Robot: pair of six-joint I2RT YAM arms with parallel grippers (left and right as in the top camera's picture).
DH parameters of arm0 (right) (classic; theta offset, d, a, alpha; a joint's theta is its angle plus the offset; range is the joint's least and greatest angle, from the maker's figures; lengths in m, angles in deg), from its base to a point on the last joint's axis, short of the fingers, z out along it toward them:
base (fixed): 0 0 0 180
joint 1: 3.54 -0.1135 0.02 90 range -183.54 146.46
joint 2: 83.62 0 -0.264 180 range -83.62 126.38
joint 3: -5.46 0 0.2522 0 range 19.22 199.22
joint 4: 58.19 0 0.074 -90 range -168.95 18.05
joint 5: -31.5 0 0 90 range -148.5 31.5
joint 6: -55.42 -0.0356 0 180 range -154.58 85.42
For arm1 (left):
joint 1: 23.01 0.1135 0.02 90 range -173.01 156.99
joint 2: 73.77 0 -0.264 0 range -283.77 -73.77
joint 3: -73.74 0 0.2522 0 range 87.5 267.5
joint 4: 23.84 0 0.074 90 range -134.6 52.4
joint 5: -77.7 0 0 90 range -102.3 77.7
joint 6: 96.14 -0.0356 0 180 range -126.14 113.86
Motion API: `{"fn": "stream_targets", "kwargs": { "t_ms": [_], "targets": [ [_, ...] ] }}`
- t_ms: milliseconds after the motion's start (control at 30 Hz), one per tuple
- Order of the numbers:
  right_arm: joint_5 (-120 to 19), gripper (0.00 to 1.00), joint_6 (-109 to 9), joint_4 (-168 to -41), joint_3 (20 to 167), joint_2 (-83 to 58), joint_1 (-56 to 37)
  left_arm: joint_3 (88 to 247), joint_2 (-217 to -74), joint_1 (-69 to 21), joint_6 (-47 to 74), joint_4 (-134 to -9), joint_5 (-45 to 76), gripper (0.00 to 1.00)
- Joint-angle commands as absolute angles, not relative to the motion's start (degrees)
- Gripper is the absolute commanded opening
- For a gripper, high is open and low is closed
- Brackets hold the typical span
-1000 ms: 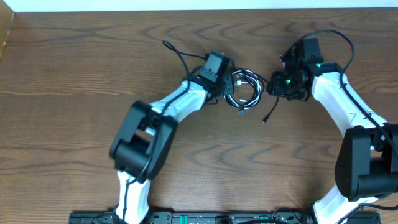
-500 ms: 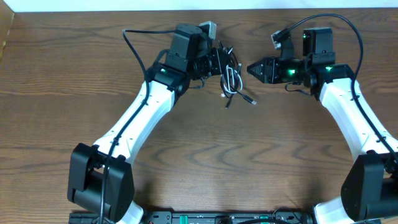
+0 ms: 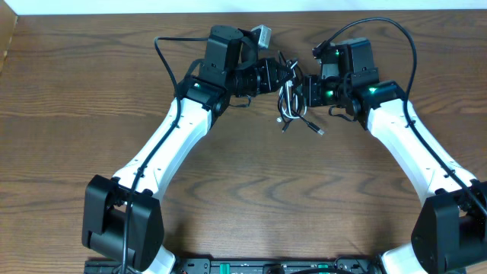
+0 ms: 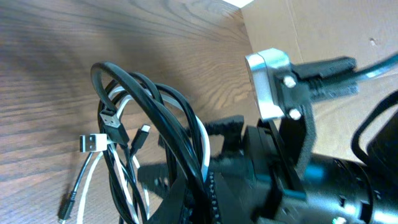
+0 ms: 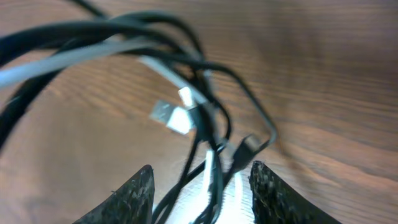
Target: Untangle cables
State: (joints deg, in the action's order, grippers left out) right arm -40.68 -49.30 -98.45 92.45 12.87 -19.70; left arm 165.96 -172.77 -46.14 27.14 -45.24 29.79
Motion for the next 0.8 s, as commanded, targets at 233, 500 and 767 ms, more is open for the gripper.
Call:
{"fn": "stream_targets", "kwargs": {
  "t_ms": [233,500,767],
  "targets": [
    [-43.71,0.49,-50.17,-95.00,90.66,17.52,-20.05,166.40,-172.57,-46.06,28.26,-44.76,34.86,0.07],
    [-40.87,0.20,-50.46,-90.71,90.66,21.44,-19.90,166.37,-172.57,-46.06,28.23,-44.80,34.81,0.07],
    [-43.36,0.01,-58.74,-95.10,90.66,21.28,-14.61,166.37,-172.57,-42.78,28.17,-44.58,34.51,0.07]
  ]
}}
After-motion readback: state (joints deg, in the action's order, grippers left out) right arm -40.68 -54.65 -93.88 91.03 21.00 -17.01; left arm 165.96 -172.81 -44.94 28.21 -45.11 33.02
